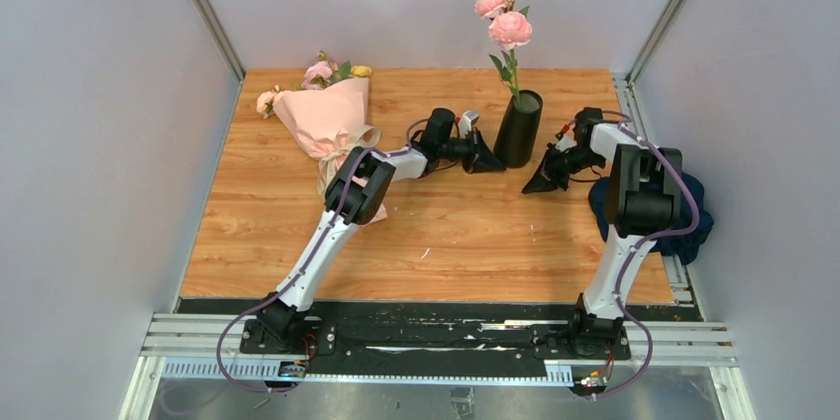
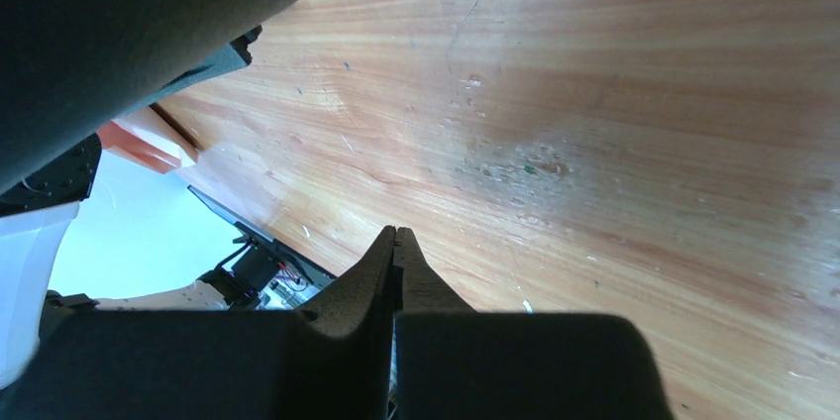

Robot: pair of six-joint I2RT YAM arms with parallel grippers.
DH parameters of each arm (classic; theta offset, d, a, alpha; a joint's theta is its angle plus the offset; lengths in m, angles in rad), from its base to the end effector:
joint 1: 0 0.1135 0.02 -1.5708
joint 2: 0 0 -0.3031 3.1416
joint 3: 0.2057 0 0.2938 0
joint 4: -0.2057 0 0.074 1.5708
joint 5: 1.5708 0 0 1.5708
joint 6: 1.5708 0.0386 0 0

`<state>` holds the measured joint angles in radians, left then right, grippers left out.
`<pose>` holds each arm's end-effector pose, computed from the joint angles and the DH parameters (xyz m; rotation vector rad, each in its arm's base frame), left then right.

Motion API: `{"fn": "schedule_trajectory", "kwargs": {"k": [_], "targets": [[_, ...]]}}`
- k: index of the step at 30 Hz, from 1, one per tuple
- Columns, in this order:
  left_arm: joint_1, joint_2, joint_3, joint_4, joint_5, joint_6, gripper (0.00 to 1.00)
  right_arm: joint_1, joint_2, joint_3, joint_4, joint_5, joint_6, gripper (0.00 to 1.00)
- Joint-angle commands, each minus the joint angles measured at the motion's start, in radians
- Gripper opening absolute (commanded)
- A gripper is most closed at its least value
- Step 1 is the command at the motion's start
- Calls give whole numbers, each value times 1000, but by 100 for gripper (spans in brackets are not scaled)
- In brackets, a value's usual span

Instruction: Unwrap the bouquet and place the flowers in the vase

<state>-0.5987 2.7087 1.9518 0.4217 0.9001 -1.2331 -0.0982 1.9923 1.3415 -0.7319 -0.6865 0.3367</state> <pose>0.5100 -0.3845 0.0545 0.0322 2.3828 -1.9335 0.4289 -0.0177 0.1616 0.5226 2.8121 1.0465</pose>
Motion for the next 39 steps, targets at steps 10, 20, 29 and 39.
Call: {"fn": "schedule_trajectory", "kwargs": {"k": [10,20,29,39], "targets": [[-7,143,70,145,-124,-184,0,-27,-14,60,-74,28,-20,0],[7,-22,-161,175,-88,-115,0,-33,57,45,34,-33,-6,0],[17,-149,-344,175,-58,-59,0,-34,165,108,105,-80,19,0],[15,-381,-303,-541,-164,508,0,-27,55,38,117,5,28,0]]}}
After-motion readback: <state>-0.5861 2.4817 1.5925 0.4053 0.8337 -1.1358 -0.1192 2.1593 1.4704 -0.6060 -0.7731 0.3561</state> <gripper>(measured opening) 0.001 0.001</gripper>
